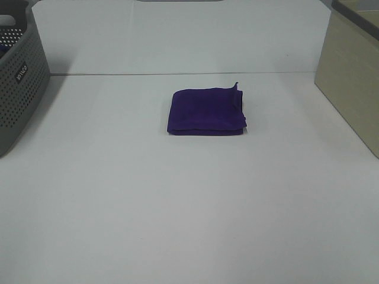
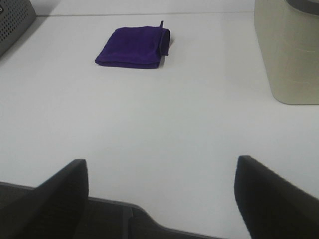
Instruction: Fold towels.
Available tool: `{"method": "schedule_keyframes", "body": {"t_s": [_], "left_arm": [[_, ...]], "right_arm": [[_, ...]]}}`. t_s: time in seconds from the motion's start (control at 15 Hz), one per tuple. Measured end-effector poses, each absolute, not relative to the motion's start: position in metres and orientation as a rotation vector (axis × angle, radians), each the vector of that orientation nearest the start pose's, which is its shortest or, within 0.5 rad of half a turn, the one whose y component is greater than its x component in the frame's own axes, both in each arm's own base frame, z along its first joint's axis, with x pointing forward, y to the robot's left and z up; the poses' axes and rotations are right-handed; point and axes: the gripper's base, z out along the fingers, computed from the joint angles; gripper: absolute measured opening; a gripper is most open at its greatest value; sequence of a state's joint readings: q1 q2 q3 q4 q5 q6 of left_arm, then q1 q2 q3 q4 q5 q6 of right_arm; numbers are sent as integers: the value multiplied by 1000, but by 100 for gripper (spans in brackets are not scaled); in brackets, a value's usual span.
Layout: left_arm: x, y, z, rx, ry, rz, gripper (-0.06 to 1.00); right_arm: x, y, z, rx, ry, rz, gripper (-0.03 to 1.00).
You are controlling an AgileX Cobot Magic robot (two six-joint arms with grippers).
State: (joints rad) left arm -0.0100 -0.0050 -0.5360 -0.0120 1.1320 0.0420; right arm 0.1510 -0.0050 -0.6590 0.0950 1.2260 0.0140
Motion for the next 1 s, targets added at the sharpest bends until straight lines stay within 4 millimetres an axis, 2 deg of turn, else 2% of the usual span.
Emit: {"method": "schedule_keyframes", "body": {"t_s": [0.13, 0.27, 0.8, 1.0], "left_arm": [[-8, -1, 281, 53, 2039, -2, 77], [-6, -2, 277, 53, 2042, -11, 77], [-5, -3, 277, 1, 2036, 17, 77], [-5, -3, 277, -42, 2036, 40, 77]], "right_arm": [[-27, 4, 297, -187, 2052, 193, 79], [-9, 5, 278, -179, 2050, 180, 79], [-7, 5, 277, -168, 2037, 171, 79], [-6, 6, 278, -78, 2039, 116, 79]]}}
